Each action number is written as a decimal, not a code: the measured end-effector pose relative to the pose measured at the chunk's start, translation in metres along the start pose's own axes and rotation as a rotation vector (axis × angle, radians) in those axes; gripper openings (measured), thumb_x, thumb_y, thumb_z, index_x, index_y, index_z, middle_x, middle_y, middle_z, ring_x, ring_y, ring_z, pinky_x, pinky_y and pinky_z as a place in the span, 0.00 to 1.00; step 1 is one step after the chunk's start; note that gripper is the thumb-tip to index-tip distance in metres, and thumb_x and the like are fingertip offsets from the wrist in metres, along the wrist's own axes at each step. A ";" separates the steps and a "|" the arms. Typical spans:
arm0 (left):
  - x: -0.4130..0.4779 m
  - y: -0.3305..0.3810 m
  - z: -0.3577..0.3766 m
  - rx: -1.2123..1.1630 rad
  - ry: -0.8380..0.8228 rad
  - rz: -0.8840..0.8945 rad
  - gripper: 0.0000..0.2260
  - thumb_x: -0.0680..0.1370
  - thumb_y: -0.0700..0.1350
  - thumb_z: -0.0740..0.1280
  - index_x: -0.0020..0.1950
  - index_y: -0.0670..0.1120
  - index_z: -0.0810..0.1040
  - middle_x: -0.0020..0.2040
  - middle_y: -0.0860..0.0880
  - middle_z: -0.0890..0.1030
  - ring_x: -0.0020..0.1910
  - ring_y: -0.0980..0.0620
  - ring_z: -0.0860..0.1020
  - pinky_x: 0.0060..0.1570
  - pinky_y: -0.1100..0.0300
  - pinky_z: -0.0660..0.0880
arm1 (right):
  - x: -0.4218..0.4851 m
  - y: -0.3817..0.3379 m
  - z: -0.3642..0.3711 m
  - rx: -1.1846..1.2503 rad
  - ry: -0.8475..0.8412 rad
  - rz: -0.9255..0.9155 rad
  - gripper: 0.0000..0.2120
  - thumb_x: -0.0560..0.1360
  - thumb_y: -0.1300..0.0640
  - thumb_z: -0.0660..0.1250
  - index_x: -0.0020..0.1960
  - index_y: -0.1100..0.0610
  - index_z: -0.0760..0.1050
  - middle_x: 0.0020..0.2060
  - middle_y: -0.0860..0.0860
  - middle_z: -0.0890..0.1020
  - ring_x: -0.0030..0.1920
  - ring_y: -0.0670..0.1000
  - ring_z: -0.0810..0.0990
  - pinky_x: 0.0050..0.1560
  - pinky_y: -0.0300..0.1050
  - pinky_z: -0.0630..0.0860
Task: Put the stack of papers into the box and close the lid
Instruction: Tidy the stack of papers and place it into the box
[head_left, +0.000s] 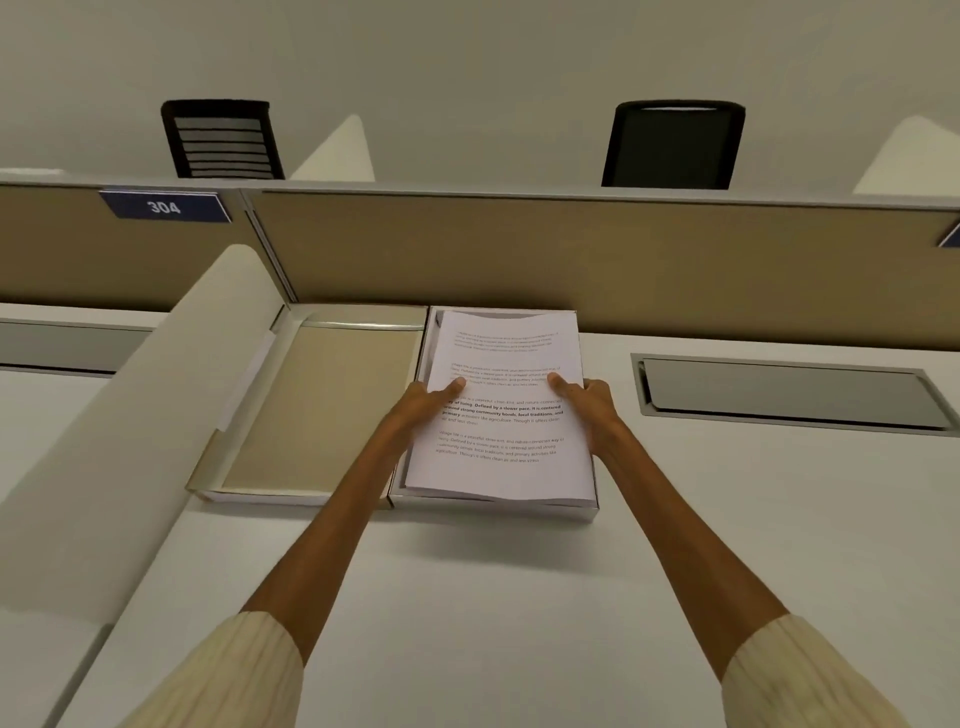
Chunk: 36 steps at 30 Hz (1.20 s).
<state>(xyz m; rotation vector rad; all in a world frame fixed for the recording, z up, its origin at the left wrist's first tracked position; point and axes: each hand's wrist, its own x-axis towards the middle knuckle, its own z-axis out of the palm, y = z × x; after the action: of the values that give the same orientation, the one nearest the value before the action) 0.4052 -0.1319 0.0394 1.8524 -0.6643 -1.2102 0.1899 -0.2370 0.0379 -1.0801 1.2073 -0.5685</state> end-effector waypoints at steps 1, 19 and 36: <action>0.009 0.000 -0.002 -0.008 -0.018 -0.020 0.22 0.77 0.53 0.68 0.65 0.40 0.76 0.60 0.39 0.83 0.50 0.42 0.83 0.50 0.49 0.81 | 0.008 0.001 0.002 -0.008 0.014 0.007 0.25 0.76 0.52 0.70 0.65 0.67 0.70 0.58 0.62 0.82 0.54 0.64 0.84 0.56 0.63 0.80; 0.073 -0.020 0.022 0.047 0.230 -0.060 0.22 0.78 0.50 0.68 0.65 0.35 0.74 0.62 0.38 0.80 0.60 0.38 0.80 0.61 0.44 0.77 | 0.090 0.021 0.035 -0.392 0.176 0.055 0.22 0.79 0.50 0.64 0.66 0.65 0.69 0.63 0.61 0.78 0.60 0.62 0.79 0.56 0.51 0.77; 0.074 -0.015 0.019 0.219 0.203 -0.096 0.24 0.80 0.53 0.65 0.68 0.36 0.71 0.65 0.38 0.78 0.63 0.38 0.78 0.53 0.52 0.75 | 0.091 0.007 0.033 -0.430 0.069 0.114 0.18 0.81 0.56 0.61 0.66 0.65 0.71 0.61 0.62 0.79 0.60 0.62 0.80 0.62 0.54 0.78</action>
<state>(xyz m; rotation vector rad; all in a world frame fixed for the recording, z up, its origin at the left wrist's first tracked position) 0.4173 -0.1877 -0.0138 2.1775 -0.6197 -1.0239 0.2471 -0.2984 -0.0105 -1.3473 1.4825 -0.2631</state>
